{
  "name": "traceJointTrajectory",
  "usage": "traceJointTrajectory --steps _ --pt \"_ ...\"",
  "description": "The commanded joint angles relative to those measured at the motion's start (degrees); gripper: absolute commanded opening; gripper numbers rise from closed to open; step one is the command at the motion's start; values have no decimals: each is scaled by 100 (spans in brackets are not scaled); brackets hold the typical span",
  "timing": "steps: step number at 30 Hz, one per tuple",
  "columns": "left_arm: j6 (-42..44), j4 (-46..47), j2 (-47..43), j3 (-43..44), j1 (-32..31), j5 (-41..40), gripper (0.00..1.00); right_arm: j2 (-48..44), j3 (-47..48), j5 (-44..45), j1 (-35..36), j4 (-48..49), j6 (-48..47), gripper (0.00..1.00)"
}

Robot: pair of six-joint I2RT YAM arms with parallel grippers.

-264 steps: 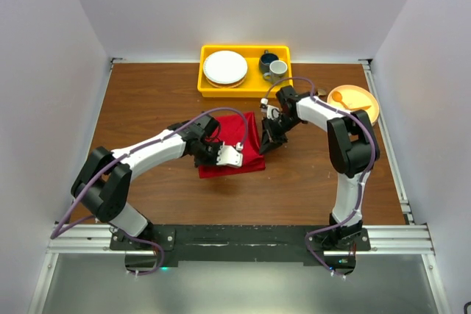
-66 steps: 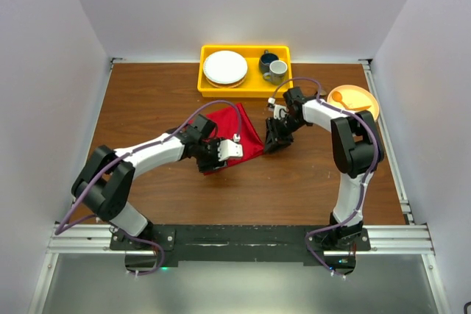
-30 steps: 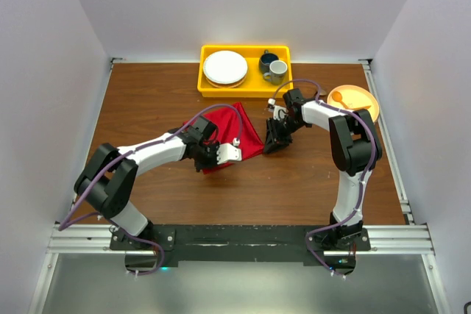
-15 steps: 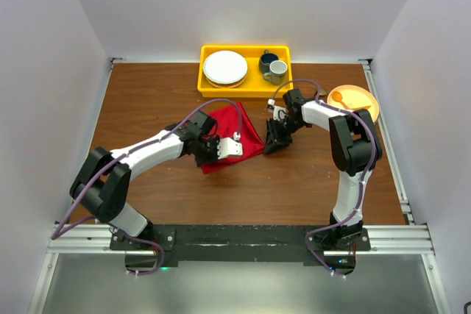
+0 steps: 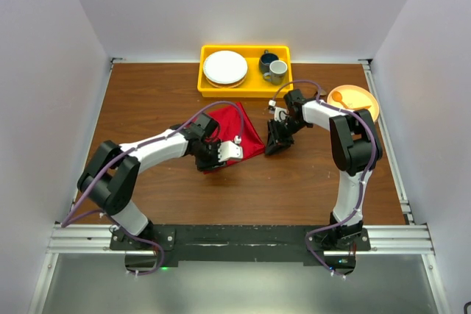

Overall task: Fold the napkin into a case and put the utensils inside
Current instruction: Smooth out the square-folded napkin at the center of the board.

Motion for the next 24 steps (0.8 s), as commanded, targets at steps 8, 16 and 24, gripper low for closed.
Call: traceJointTrajectory --steps 8,16,24 --pt "80 140 131 -62 20 70 21 -59 155 346 -43 -119 -125 27" --pt "150 132 44 -150 3 17 36 -6 199 363 -78 -145 -125 27" --pt "115 193 132 -168 -24 -53 19 12 190 372 -87 -127 -116 27"
